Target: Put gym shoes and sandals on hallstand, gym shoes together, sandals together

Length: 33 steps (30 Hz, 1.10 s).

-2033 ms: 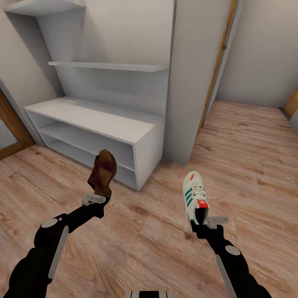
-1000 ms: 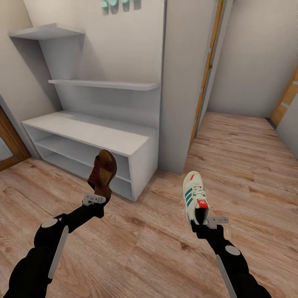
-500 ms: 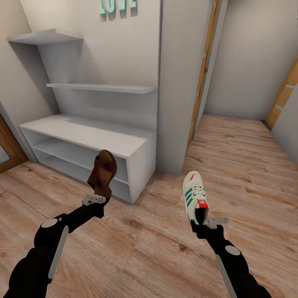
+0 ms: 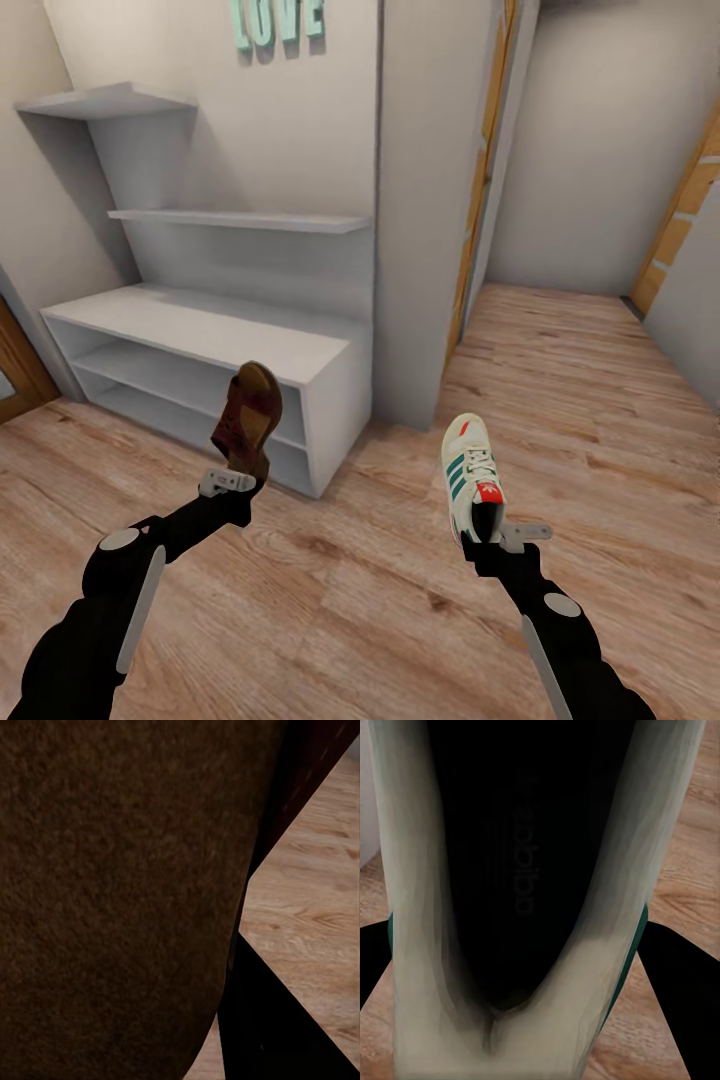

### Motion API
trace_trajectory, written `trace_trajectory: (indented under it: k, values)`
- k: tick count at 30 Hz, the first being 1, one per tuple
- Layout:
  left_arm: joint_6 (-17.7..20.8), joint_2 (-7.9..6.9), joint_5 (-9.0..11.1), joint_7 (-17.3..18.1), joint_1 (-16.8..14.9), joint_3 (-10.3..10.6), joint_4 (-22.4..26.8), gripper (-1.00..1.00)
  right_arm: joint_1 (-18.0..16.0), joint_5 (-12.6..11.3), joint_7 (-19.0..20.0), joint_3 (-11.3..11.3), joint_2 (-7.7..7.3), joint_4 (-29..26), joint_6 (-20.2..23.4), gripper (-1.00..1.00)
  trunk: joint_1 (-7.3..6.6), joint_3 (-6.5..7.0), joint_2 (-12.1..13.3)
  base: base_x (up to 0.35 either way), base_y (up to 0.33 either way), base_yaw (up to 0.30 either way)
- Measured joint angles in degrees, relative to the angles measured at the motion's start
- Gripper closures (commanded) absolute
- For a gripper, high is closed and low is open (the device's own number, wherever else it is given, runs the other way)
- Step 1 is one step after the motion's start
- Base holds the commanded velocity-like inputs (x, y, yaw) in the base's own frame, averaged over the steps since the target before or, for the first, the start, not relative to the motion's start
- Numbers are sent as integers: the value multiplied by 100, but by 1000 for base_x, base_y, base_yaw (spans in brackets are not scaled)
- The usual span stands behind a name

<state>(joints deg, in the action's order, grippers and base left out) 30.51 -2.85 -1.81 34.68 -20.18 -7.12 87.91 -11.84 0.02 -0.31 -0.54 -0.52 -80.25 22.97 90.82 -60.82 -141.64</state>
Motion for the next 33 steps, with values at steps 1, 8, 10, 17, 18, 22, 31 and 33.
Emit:
trace_trajectory:
  k: [1,8,10,17,18,22,31,33]
  values:
    - [2,-1,1,0,1,0,1,100,0,1,0,0,0,1,-1,100,0,9,0,-49,159,-59]
    - [5,0,0,0,1,0,2,100,0,1,0,1,0,3,-3,100,0,73,0,-52,269,-60]
    - [6,1,-1,0,0,0,2,100,0,1,0,1,0,3,-3,100,0,91,0,-6,307,-60]
    - [5,-5,4,7,0,-7,2,100,0,0,0,1,0,3,-3,100,0,155,0,-1,310,-60]
    - [5,-6,4,5,0,-8,2,100,0,0,0,1,0,3,-3,100,0,164,0,0,310,-60]
    - [5,-7,4,8,0,-9,2,100,0,-2,2,0,0,3,-3,100,0,200,0,0,310,-60]
    - [3,-7,5,8,0,-321,2,100,0,-2,2,0,1,3,-3,100,0,282,0,0,310,-60]
    - [4,-7,9,9,0,-358,2,100,0,-2,2,0,0,3,-3,100,0,300,0,0,310,-60]
